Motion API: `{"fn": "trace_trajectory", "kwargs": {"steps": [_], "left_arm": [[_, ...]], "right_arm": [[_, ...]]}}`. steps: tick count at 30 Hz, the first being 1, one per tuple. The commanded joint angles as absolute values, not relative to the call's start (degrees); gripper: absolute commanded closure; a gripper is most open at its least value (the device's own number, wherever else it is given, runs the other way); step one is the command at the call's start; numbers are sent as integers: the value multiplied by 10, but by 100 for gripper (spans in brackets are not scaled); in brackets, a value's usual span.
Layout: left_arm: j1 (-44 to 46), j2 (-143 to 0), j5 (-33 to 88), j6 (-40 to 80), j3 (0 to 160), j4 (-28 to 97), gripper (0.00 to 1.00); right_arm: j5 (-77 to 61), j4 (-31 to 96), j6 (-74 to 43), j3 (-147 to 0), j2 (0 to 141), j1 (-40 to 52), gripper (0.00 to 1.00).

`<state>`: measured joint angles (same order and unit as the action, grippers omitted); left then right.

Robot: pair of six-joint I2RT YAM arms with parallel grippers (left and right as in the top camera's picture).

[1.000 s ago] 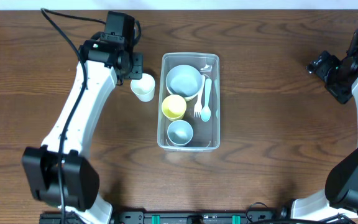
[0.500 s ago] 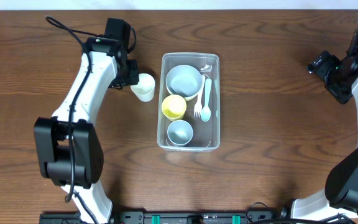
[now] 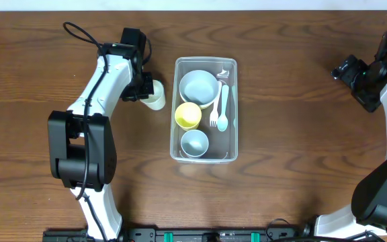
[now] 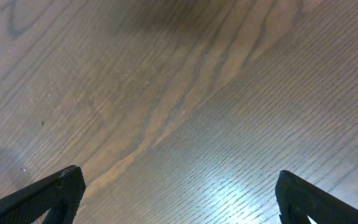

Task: Pack container
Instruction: 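Move the left gripper to the white cup and grasp it, then carry the white cup over the container toward the bowls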

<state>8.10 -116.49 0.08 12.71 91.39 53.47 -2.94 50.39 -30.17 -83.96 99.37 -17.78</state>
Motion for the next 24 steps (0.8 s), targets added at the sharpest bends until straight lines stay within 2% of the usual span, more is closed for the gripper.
{"fn": "trace_trajectory", "kwargs": {"steps": [1,3,12,20,24], "left_arm": [[81,-1167,8,130,910,533,90],[81,-1167,11,134,910,531,94],[81,-1139,11,134,928,558,94],[93,-983,11,118,953,628,94],[131,-899,11,112,953,642,94]], "right_arm": [[-23,506,-308,-847,995,-179,1],[-23,506,-308,-847,995,-179,1],[-23,506,-308,-847,995,-179,1],[-23,506,-308,-847,995,-179,1],[-23,506,-308,-847,995,-179,1]]}}
